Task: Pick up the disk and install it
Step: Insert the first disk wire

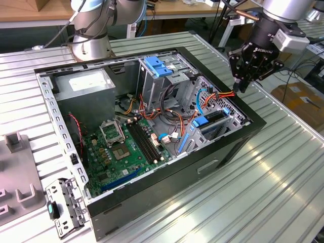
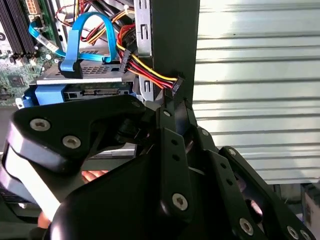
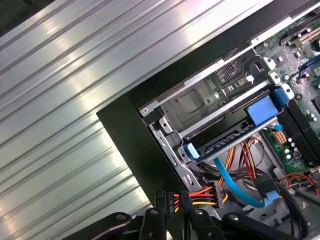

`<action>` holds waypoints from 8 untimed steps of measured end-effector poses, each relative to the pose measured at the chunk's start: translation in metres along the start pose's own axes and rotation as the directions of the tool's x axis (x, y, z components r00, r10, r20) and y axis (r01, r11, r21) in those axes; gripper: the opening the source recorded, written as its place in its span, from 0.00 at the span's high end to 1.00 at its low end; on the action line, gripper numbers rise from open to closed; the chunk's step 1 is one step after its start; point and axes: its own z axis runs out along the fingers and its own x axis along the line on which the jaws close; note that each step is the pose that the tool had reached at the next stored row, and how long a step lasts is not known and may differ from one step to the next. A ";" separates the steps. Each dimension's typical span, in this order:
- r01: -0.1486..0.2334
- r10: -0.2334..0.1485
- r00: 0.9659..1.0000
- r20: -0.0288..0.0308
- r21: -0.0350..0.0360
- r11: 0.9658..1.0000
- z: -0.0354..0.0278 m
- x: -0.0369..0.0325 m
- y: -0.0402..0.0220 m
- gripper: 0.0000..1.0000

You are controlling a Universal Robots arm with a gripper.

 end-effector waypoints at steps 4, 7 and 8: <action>0.058 -0.058 0.998 -0.001 0.003 0.998 0.0003 0.0000 0.0000 0.75; 0.085 -0.085 0.996 -0.002 0.004 0.996 0.0014 -0.0001 -0.0001 0.75; 0.087 -0.087 0.996 -0.002 0.005 0.996 0.0021 -0.0001 0.0000 0.75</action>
